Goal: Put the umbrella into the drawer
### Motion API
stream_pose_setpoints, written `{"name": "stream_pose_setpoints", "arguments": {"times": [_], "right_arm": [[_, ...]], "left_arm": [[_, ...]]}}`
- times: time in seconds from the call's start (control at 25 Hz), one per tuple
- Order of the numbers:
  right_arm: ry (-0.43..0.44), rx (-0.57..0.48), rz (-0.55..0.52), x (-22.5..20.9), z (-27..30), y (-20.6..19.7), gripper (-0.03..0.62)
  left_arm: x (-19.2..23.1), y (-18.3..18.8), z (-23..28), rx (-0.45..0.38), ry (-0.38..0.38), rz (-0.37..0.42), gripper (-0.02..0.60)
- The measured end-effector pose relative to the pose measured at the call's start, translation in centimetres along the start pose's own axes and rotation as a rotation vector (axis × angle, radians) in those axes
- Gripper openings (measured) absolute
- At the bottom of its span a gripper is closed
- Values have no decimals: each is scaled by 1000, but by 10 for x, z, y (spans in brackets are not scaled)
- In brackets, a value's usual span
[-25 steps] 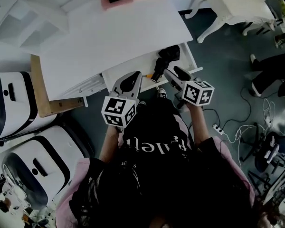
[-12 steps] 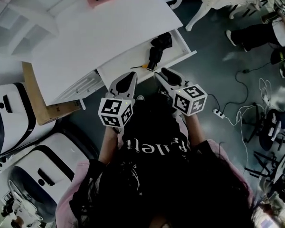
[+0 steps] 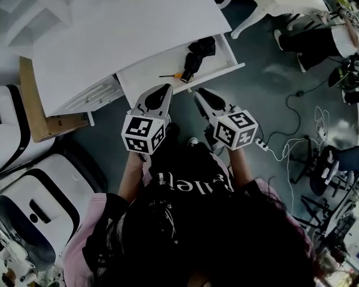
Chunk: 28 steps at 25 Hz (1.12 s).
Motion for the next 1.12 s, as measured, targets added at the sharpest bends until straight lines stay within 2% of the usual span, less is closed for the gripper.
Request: {"name": "stream_pose_setpoints", "arguments": {"times": [0.28,0.64,0.92,1.12], "right_arm": [[44,16,-34,7,-18,-8,67],[152,11,-131,36,-64,-21,64],[249,26,-169,62,-98,-51,64],[294,37,-206,83,-116,-69,64]], "left_arm": [[-14,0,-8,-32,46,-1,16],[-61,-11,-57,-75,127,8,15],[-98,-41,-105,-87,209,-7,15],[-122,-59,-138,-90,239,-3,15]]}}
Point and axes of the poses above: the fingertips, and each gripper's own axes: z forward along the fingers, x to its left, y out of its top, the point moved 2 cm from there along -z, backward along the fingers, and after that the axes turned 13 degrees about y, right-handed, at the moved point
